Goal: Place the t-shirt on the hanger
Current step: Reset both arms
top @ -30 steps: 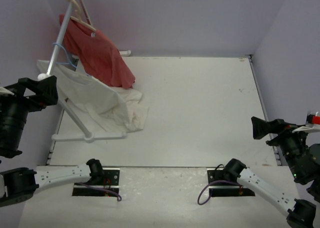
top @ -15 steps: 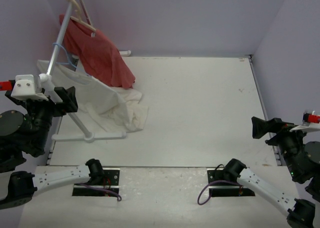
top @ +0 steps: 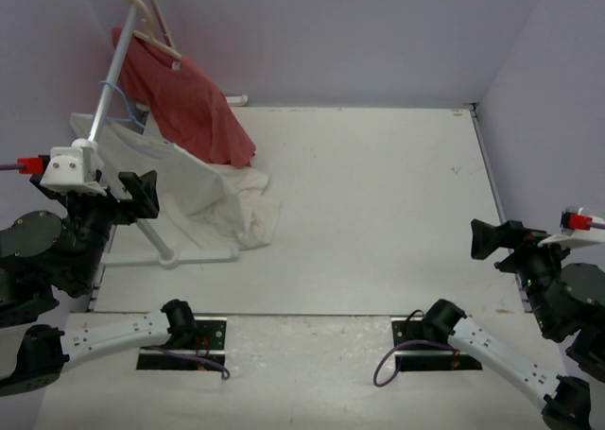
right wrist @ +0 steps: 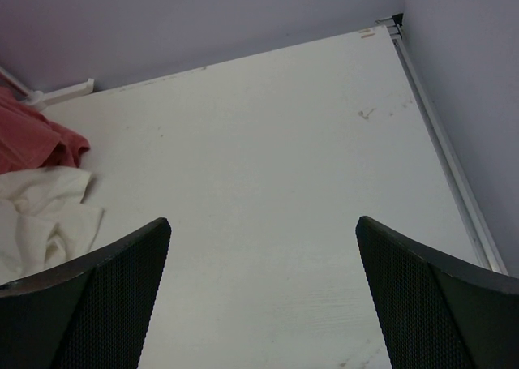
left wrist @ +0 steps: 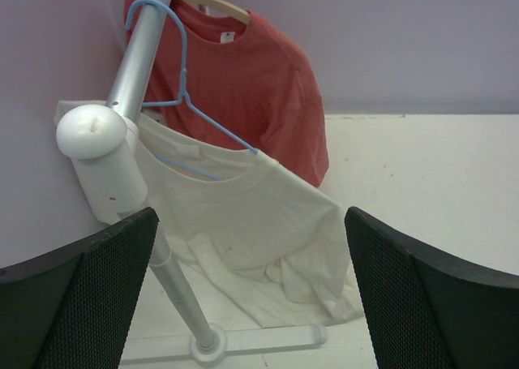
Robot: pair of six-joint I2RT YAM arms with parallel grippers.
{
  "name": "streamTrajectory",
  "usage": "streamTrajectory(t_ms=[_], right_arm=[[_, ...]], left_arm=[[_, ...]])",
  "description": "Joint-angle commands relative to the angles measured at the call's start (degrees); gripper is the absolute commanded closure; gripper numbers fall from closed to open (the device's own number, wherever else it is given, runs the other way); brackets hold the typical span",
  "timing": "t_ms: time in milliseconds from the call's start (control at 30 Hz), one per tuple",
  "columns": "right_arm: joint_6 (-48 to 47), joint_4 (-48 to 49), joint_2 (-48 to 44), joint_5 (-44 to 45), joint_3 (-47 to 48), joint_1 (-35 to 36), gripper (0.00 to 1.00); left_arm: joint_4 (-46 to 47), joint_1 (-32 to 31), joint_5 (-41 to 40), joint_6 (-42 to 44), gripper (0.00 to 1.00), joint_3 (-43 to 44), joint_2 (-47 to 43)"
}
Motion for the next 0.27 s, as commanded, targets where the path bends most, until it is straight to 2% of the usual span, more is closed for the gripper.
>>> streamTrajectory(t_ms=[0, 233], right_arm=[[-0.5, 2.3, -0.3, 2.5, -0.1, 0.3, 0.01], [-0.2, 2.8, -0.5, 3.0, -1.1, 0.2, 0.01]], left_arm=[[0.9, 0.2, 1.9, -1.0, 0.0, -0.8, -2.4], [2.1, 0.2, 2.2, -0.8, 0.0, -2.9, -3.3]])
